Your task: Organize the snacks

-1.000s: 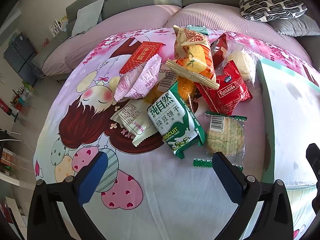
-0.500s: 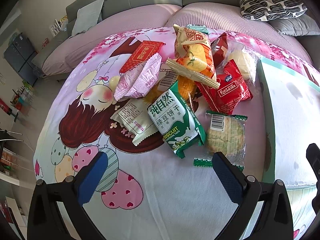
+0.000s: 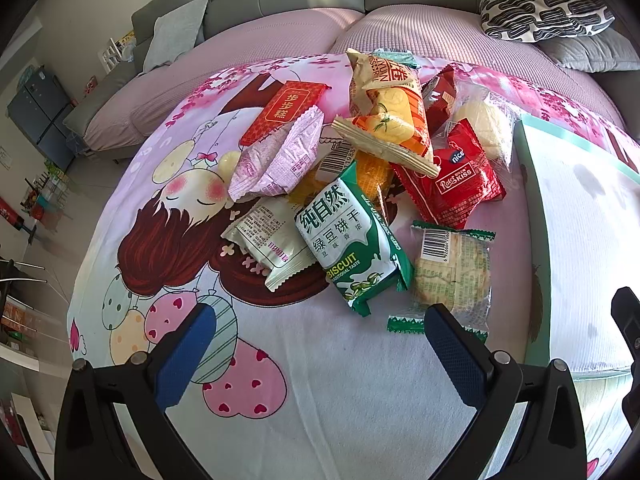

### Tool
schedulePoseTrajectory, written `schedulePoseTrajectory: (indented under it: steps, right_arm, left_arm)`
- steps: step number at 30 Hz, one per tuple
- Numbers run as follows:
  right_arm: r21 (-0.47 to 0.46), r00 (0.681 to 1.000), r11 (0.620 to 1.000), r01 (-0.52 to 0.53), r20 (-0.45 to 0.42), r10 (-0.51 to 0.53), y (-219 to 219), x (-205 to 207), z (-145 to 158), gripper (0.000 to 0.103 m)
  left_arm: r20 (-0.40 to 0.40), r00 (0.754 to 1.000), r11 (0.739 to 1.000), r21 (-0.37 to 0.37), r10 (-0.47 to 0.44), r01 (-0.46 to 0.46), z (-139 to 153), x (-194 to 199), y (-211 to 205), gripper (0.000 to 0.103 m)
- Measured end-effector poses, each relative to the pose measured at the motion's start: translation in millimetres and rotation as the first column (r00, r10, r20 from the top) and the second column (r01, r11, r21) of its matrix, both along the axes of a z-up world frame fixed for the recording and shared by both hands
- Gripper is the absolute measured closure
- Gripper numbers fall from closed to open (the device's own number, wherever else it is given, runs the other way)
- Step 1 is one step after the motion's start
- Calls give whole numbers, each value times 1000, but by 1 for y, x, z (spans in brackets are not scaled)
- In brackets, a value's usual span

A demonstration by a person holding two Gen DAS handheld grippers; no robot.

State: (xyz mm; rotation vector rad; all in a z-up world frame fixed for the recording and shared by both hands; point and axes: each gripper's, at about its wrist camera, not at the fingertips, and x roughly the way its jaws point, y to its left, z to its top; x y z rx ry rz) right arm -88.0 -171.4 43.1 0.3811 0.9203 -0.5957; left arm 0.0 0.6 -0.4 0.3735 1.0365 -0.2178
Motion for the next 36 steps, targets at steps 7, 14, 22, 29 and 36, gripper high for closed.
schedulePoseTrajectory:
  steps: [7,14,22,29,36]
  right_arm:
    - [3,1000,1000,-11,21,11,-1,2,3,0]
    - [2,988,992,-129,84,128,20,22,11,0]
    - [-6,960,963,-270,73,270,57,56,7,0]
    - [-12,937,938,-346,39,347,80,78,-3,9]
    - [-1,920,920,-393,-9,393,94,93,-18,20]
  left_arm:
    - [16,1000,1000,-10,18,-18,3,3,6,0]
    - [39,993,989,-99,115,-111,10,27,37,0]
    - [-75,982,964,-191,174,-185,6,49,61,0]
    - [-94,983,933,-312,155,-177,4,63,69,0]
    - [-155,982,931,-329,112,-158,-1,70,60,0]
